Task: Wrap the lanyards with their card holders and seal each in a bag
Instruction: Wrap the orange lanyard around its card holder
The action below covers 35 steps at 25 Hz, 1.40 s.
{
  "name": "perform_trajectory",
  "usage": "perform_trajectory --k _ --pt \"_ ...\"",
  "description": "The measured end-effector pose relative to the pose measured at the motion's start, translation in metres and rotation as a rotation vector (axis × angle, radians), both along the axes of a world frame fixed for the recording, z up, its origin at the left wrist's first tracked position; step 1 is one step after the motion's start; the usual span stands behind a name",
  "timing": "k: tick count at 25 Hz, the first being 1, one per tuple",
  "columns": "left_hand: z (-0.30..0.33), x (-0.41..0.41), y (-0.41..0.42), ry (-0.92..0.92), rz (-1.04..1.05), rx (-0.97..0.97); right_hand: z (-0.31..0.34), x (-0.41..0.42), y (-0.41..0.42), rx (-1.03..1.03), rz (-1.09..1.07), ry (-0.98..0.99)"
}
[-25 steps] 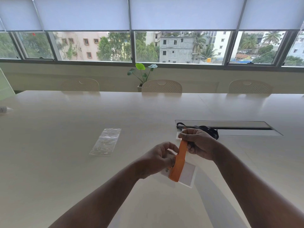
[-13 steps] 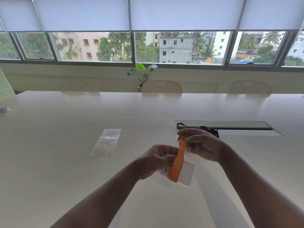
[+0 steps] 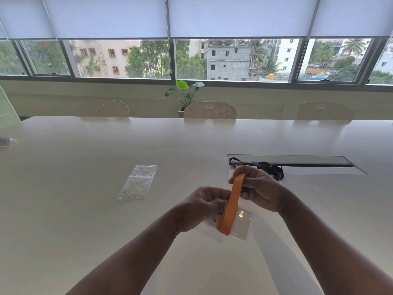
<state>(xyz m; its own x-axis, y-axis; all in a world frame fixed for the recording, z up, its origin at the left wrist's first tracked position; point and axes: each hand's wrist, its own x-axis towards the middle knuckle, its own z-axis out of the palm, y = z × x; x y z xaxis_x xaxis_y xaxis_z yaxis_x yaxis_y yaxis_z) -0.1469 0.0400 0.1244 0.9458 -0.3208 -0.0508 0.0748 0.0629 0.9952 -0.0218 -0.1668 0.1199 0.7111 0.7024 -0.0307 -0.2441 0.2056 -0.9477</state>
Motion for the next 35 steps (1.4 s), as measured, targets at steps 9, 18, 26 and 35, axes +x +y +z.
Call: perform_trajectory --k 9,18,26,35 --pt "0.002 -0.003 -0.002 0.014 0.022 -0.031 -0.002 -0.001 -0.001 -0.074 -0.045 0.016" --pt "-0.003 0.001 0.002 0.018 0.003 -0.11 -0.008 -0.006 -0.004 0.031 0.132 0.055" --pt "-0.005 0.002 0.001 0.012 -0.022 -0.034 -0.006 -0.001 0.011 -0.133 -0.199 -0.079" --pt "-0.002 0.002 -0.002 0.012 0.04 -0.024 -0.006 -0.017 0.015 -0.189 -0.269 -0.001"
